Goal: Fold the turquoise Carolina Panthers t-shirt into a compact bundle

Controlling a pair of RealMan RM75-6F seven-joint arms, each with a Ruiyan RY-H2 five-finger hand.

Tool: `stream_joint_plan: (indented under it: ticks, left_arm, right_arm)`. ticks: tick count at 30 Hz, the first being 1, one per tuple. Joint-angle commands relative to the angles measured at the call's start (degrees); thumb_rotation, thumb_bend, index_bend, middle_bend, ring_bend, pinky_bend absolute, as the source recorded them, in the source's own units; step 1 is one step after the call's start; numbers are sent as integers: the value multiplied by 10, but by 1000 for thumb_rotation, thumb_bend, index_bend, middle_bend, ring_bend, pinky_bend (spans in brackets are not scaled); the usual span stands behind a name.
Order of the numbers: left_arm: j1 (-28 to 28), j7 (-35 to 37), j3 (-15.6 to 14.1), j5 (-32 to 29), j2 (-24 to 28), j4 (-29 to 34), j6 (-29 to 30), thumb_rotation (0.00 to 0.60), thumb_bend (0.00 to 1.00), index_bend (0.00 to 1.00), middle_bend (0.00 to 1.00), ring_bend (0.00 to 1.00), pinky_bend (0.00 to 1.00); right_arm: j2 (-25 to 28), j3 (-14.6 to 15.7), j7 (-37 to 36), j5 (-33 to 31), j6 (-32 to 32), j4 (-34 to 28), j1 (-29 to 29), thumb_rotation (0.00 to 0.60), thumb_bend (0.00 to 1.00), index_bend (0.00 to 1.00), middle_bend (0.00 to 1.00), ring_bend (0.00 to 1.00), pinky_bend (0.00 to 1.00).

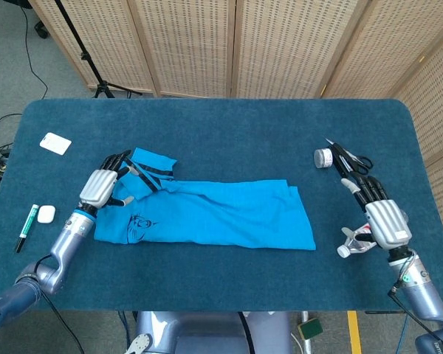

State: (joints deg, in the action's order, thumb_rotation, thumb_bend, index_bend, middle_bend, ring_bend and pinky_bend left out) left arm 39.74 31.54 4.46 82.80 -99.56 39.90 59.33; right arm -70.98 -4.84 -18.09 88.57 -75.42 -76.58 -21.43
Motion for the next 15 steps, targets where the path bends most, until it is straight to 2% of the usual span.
stream_joint_plan:
  ticks: [1,7,15]
  left_arm:
    - [-4,-9,2,-9,-4,0,-15,600,260,420,0,0,0]
    - [-9,2,-1,-8,-6,-4,-22,600,274,419,0,0,0]
    - [-21,22,-14,15,-40,-43,11,600,271,419,0,0,0]
  right_arm:
    - [1,0,-2,1,0,1,0,600,131,28,0,0,0]
    - [1,0,-4,1,-1,1,0,600,131,33,0,0,0]
    - [2,0,-5,1,1,0,0,600,131,33,0,0,0]
